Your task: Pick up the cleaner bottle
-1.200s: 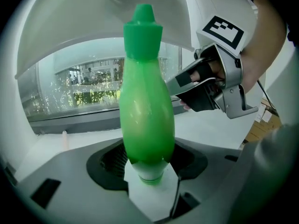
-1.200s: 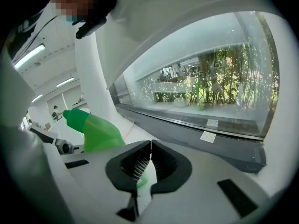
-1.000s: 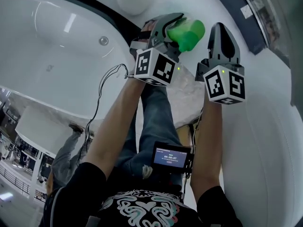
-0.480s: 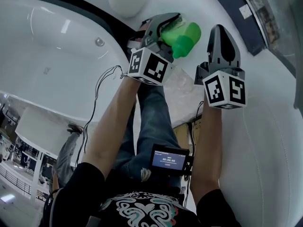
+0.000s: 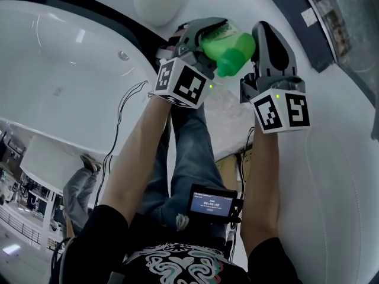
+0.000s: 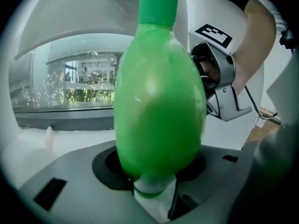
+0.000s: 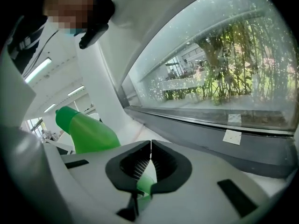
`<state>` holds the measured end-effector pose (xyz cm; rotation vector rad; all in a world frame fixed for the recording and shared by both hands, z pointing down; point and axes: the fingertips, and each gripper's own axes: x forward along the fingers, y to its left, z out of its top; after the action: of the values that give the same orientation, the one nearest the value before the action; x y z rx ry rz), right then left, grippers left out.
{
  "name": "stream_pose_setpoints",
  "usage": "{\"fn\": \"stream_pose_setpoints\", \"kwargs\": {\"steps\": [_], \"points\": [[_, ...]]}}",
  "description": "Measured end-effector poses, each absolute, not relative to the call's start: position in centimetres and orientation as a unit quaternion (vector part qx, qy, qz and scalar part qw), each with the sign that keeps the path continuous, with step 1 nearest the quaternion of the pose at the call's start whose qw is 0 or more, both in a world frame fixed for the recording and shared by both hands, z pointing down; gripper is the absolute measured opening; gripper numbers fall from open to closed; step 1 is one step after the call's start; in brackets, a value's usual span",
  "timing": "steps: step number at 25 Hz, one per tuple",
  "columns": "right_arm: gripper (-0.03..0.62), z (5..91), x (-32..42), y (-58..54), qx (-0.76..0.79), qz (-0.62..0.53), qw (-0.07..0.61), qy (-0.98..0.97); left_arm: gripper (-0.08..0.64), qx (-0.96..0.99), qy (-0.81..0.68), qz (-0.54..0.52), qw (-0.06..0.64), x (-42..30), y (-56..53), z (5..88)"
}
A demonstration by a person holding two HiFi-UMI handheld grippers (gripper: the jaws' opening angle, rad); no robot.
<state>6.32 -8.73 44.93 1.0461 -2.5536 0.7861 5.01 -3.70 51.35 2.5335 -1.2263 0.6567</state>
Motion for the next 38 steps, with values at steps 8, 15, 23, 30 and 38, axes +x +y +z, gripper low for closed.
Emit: {"fn": "stream_pose_setpoints", "kwargs": {"steps": [8,15,23,30,38], "points": [[0.028,44.7,4.2,-8.9,0.338,0.265,0.136,-0.893,0.206,0.86,-0.432,0.194,0.193,4.1,-4.5,51.0],[0.028,45.1,2.9,-8.4,0.319,0.273,0.138,-0.897,0.204,0.85,-0.441,0.14,0.251,2.5,-5.8,50.3],[0.028,45.2,3.8,-8.2,0.324,0.268,0.146,-0.895,0.204,0.841,-0.445,0.107,0.289,1.7,-6.0,50.4],[0.028,44.4,5.6,-8.5,0.356,0.264,0.14,-0.885,0.204,0.796,-0.474,0.033,0.374,-0.3,-6.3,50.9],[0.028,43.2,5.9,-9.2,0.372,0.267,0.114,-0.882,0.204,0.759,-0.485,-0.029,0.434,-1.5,-6.3,51.6]]}}
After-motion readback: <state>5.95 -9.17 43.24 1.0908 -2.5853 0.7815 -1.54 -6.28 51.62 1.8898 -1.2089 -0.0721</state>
